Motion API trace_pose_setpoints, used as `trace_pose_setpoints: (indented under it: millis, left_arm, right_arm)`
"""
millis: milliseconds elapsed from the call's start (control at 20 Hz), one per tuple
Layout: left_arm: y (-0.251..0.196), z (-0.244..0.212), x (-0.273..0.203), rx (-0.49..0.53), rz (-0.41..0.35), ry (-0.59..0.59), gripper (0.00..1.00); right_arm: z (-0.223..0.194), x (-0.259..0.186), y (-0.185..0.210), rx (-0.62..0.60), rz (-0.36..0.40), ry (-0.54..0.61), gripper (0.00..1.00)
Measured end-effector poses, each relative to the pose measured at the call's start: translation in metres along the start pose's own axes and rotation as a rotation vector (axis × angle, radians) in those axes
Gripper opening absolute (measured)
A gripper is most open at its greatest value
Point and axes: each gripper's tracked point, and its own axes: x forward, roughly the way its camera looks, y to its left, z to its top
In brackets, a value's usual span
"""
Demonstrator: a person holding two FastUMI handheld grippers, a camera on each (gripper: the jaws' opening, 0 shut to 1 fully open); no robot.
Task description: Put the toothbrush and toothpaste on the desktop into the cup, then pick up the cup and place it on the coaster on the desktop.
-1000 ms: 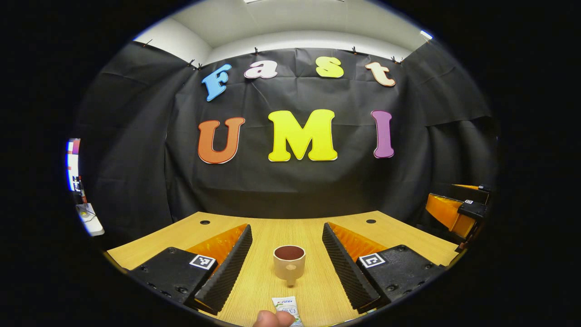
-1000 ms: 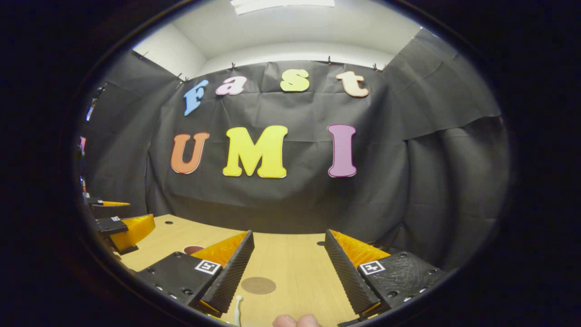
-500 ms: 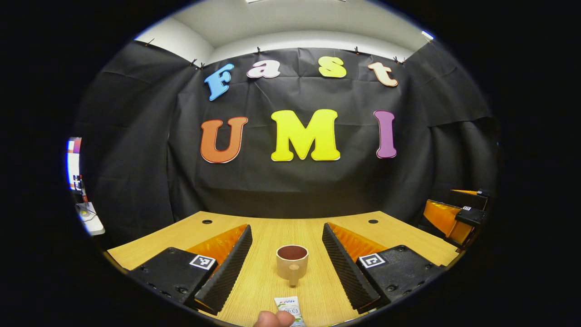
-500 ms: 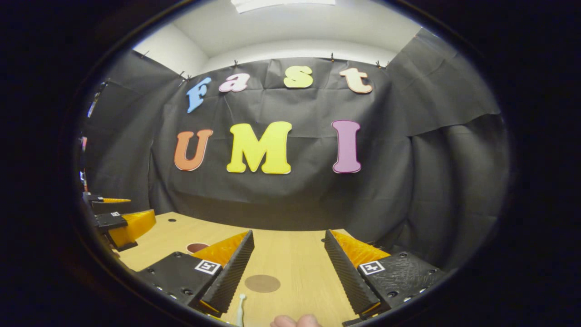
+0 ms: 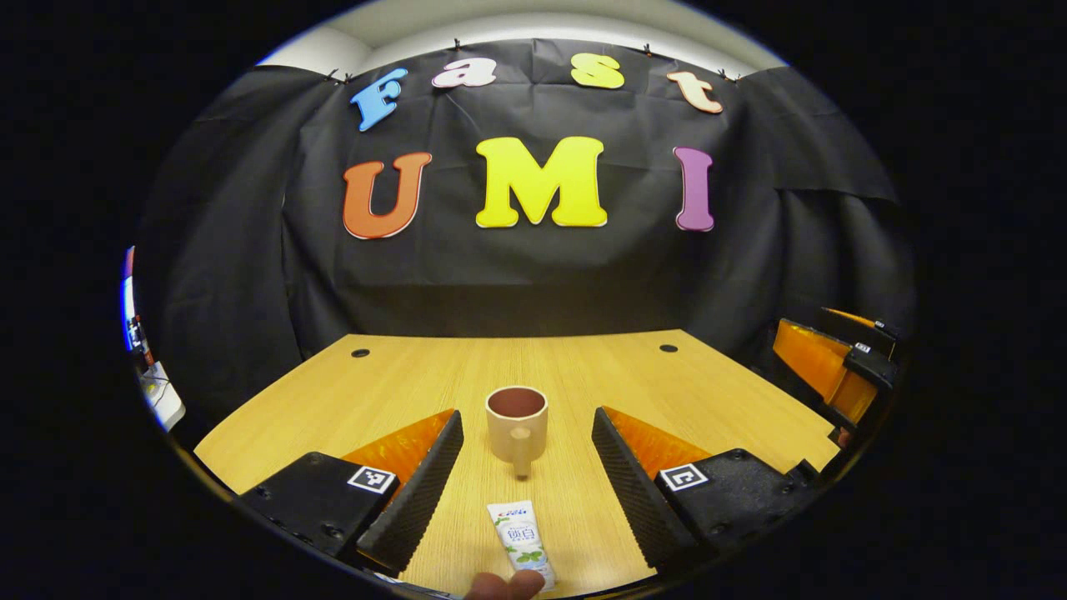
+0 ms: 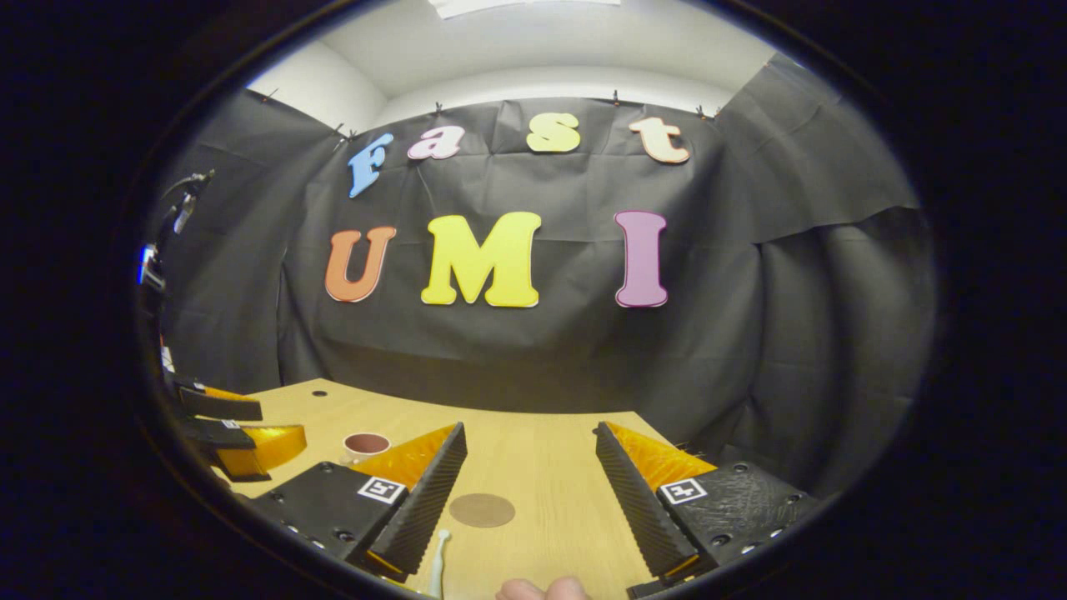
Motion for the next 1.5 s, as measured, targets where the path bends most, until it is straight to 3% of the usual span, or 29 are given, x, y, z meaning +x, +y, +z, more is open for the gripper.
trace_pose_setpoints:
  millis: [250,550,1050,1350,1450,1500]
  left_arm:
    - [-0.004,-0.063,0.004,-0.036,-0.001,0.196,0.99]
    - [-0.006,-0.122,-0.002,-0.156,0.024,0.399,1.00]
    - [-0.001,-0.164,-0.004,-0.132,0.054,0.555,0.97]
    - [0.006,-0.166,-0.004,-0.066,0.093,0.569,0.72]
    - [0.005,-0.165,-0.004,-0.061,0.100,0.573,0.54]
    - [0.005,-0.165,-0.004,-0.051,0.100,0.571,0.51]
  right_arm:
    - [-0.019,-0.002,0.001,-0.012,0.004,0.049,0.94]
    - [-0.033,-0.004,-0.006,-0.011,-0.008,0.079,0.95]
    - [-0.054,-0.004,-0.008,-0.005,-0.004,0.125,0.95]
    - [-0.064,-0.003,-0.012,0.010,-0.007,0.145,0.95]
    - [-0.068,-0.004,-0.012,0.011,-0.009,0.152,0.95]
    - [-0.072,-0.004,-0.011,0.007,-0.010,0.159,0.95]
